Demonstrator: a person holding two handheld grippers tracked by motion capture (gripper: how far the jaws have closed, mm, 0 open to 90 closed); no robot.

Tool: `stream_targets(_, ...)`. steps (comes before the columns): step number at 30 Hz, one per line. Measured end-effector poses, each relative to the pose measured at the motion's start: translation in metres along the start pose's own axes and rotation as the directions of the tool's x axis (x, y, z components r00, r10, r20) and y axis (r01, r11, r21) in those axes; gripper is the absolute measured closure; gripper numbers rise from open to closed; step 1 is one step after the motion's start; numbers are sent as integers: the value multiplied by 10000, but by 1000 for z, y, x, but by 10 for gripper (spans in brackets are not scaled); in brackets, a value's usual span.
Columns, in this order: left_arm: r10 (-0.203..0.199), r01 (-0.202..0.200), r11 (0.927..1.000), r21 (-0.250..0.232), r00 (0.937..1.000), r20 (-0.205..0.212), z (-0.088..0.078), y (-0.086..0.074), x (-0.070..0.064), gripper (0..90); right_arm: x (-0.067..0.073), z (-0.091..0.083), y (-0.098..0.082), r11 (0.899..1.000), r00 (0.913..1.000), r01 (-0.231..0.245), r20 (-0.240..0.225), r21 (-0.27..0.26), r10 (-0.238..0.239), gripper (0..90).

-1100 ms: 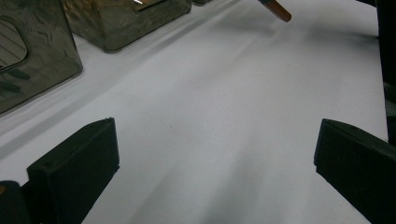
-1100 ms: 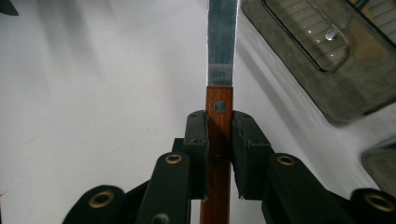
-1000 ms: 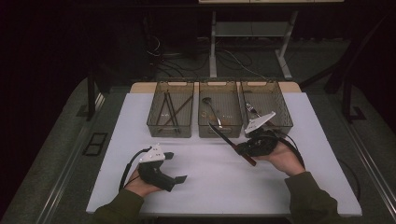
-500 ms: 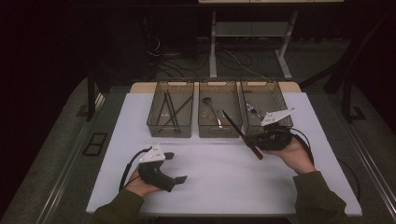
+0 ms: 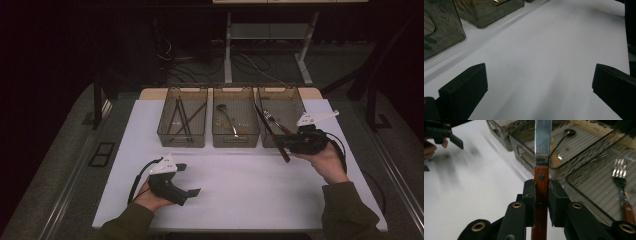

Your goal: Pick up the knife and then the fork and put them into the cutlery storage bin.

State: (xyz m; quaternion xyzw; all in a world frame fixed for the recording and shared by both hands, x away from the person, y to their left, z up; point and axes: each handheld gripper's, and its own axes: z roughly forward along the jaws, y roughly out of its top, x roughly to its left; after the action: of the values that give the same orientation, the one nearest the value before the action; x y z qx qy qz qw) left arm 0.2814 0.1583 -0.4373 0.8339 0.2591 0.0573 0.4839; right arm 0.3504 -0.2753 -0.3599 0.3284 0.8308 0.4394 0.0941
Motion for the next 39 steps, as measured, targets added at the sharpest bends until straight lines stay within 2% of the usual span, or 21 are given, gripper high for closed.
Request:
stream_targets(10,-46,46,10000,34,10000,-23,1,0,1,0,-22,-22,5,9976,9965,-305,763,-616,352,773)
stream_targets(14,-67,67,10000,12,10000,-34,1,-1,1,0,-35,-25,9,9965,9909,-427,1242,-725,515,773)
stream_targets(23,-78,78,10000,2,10000,-32,1,-1,1,0,-57,-29,19,9906,9796,-792,1752,-1113,980,773)
stream_targets(33,-97,97,10000,10,10000,-20,1,-1,1,0,-80,-21,18,9882,9616,-1135,2387,-1031,1354,773)
stream_targets(39,-109,109,9999,2,9999,-1,1,-1,2,0,-95,-6,19,9884,9483,-1428,2787,-517,1516,773)
